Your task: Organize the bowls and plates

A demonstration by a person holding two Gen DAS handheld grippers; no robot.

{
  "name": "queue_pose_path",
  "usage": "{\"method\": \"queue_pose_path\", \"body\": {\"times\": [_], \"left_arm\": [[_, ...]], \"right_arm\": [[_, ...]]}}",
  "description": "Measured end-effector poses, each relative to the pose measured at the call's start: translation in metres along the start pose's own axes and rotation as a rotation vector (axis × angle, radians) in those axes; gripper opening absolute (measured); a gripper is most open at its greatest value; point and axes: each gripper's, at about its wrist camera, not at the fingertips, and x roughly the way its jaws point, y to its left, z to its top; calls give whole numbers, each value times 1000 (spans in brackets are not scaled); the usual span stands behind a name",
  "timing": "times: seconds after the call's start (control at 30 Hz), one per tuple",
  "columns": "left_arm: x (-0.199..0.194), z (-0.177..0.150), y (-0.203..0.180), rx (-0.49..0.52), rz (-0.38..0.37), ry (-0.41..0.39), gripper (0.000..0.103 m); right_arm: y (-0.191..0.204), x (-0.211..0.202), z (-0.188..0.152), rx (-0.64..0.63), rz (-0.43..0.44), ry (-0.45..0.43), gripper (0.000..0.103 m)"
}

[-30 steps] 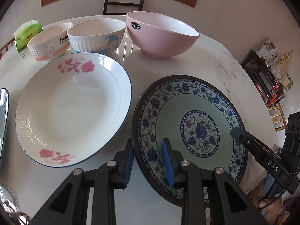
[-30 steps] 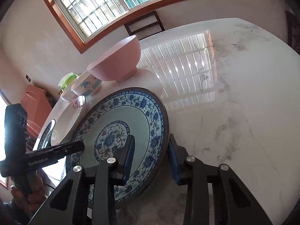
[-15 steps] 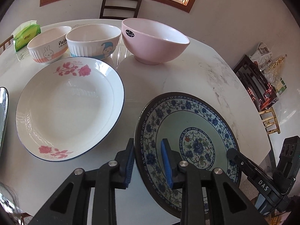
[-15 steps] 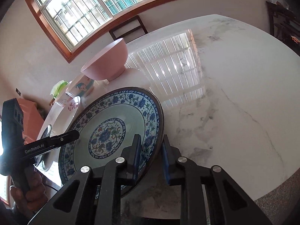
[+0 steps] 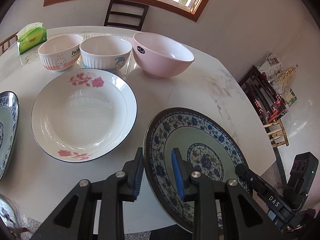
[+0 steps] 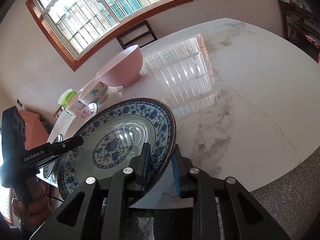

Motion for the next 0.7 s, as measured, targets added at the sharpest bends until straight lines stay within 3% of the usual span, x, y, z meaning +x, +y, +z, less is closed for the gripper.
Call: {"method": "queue_pose_path", "body": {"times": [0.3,0.7], "left_arm": [[-27,0,30,-61,-4,-36,28],[-77,-6,88,-159,58,-112,28]], "right_arm": [[36,-3,-2,-60,25,-2,21],[107,8,-8,-173,97,33,21]]}}
